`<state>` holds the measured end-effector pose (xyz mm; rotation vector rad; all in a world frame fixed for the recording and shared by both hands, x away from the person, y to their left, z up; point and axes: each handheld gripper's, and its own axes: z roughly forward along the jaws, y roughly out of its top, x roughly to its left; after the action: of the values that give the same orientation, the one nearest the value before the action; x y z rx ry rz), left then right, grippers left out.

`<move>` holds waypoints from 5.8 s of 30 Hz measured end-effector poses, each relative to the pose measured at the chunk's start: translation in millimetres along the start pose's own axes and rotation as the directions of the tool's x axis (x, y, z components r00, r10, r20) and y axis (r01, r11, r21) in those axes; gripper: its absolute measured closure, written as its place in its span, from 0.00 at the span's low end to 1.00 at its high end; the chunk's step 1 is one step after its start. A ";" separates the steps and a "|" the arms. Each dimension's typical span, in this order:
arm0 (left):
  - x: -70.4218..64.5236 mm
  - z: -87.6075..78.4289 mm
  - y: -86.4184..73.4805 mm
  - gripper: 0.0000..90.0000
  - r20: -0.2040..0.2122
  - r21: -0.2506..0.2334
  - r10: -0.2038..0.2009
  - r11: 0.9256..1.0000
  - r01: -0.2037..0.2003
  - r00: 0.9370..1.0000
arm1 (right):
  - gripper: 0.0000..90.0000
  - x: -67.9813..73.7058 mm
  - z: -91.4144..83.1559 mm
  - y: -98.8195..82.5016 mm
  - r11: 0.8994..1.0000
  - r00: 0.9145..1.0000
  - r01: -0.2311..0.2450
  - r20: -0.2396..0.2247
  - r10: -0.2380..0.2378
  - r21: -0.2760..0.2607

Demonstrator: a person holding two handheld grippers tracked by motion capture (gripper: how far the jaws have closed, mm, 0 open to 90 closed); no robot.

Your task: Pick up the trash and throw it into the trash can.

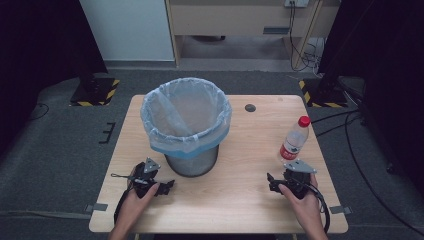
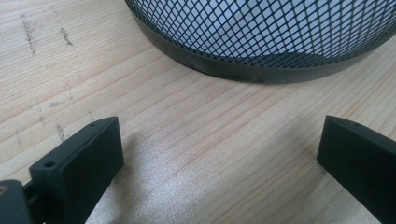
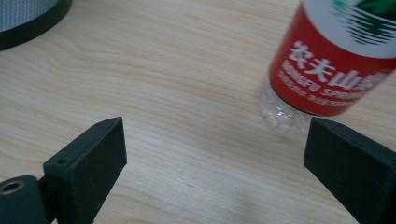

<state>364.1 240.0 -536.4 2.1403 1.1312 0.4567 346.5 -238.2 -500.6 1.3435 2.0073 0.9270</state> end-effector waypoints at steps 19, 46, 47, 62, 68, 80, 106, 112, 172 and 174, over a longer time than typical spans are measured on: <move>-0.7 -0.2 -0.2 0.00 -0.005 0.000 -0.004 1.000 0.004 1.000 | 0.04 -54.2 10.2 13.1 0.994 0.989 -0.106 0.105 0.104 0.013; -1.2 -0.3 -0.3 0.00 -0.009 0.000 -0.009 1.000 0.009 1.000 | 0.22 -73.2 23.2 65.0 0.993 0.995 -0.073 0.060 0.078 -0.090; -1.2 -0.3 -0.3 0.00 -0.008 0.000 -0.009 1.000 0.009 1.000 | 0.27 -73.5 24.6 64.8 0.994 0.995 -0.071 0.058 0.076 -0.084; -1.9 -0.5 -0.5 0.00 -0.013 0.000 -0.013 1.000 0.013 1.000 | 0.33 -73.8 12.7 85.5 0.990 0.996 -0.088 0.020 0.091 -0.114; -2.0 -0.4 -0.4 0.00 -0.013 0.000 -0.013 1.000 0.013 1.000 | 0.33 -72.0 20.9 106.4 0.988 0.995 -0.102 0.003 0.103 -0.115; -2.5 -0.5 -0.5 0.00 -0.015 0.000 -0.016 1.000 0.016 1.000 | 0.34 -59.7 20.4 144.2 0.978 0.989 -0.141 -0.054 0.135 -0.154; -3.1 -0.6 -0.6 0.00 -0.018 0.000 -0.019 1.000 0.019 1.000 | 0.34 -35.4 8.8 200.9 0.977 0.990 -0.134 -0.071 0.124 -0.164; -3.1 -0.6 -0.6 0.00 -0.018 0.000 -0.020 1.000 0.019 1.000 | 0.34 -29.7 9.6 214.1 0.976 0.990 -0.129 -0.080 0.116 -0.178; -4.5 -0.8 -0.9 0.00 -0.024 -0.002 -0.024 1.000 0.024 0.999 | 0.33 75.0 -50.1 323.8 0.908 0.968 -0.072 -0.247 -0.035 -0.413; -4.5 -0.8 -0.9 0.00 -0.024 -0.002 -0.024 1.000 0.024 0.999 | 0.33 84.0 -48.5 326.5 0.907 0.965 -0.063 -0.258 -0.051 -0.416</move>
<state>360.6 237.0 -536.4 2.1232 1.1682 0.4738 462.3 -85.4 -219.1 1.0250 1.8367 1.5111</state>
